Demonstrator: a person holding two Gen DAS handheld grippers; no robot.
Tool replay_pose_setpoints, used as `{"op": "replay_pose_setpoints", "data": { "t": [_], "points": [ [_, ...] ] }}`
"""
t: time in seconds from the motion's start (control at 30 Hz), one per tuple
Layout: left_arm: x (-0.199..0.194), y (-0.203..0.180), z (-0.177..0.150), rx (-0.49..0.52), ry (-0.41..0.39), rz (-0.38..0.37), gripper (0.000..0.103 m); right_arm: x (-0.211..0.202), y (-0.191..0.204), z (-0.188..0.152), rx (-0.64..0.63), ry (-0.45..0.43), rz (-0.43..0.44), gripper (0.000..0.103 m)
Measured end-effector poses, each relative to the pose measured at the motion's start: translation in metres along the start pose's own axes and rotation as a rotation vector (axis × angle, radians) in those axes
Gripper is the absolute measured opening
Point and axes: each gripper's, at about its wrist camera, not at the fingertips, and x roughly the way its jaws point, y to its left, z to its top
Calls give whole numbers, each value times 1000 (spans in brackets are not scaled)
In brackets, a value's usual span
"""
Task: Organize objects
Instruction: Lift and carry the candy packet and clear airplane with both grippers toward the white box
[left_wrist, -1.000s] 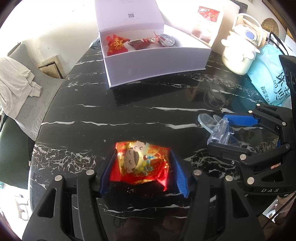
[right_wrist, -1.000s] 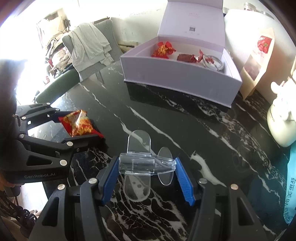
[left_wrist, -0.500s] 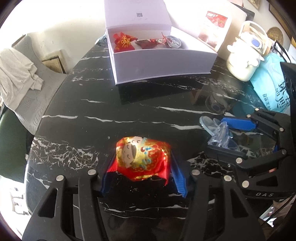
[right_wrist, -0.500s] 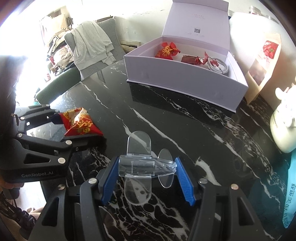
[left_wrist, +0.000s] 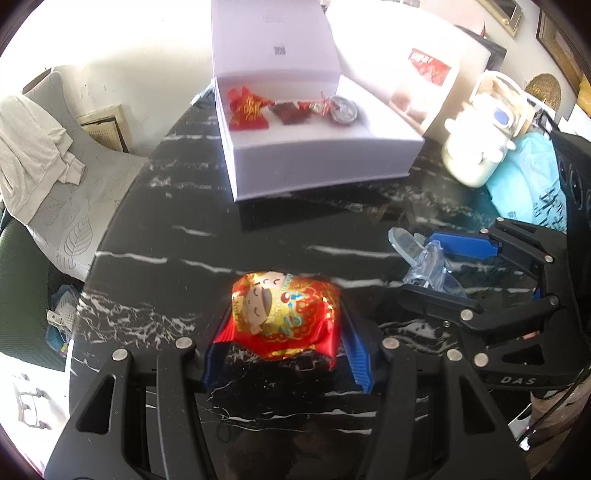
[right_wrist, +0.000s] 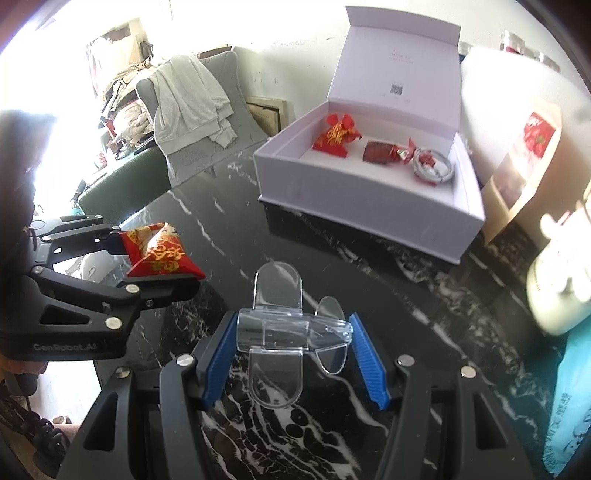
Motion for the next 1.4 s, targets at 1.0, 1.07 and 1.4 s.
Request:
{"op": "replay_pose_setpoints", "data": {
  "t": [1.0,1.07,1.4],
  "points": [
    [-40,-34,93,174,-104,-14,54,-57,-28,72,-59,-146,-93,62],
    [-41,-34,101,178,-108,-24,54,-58,-32,77,-59,-151,-97,62],
    [-30,-30,141,194,-127,12,54,-53,-59,100,-26,-170,-120,62]
  ]
}}
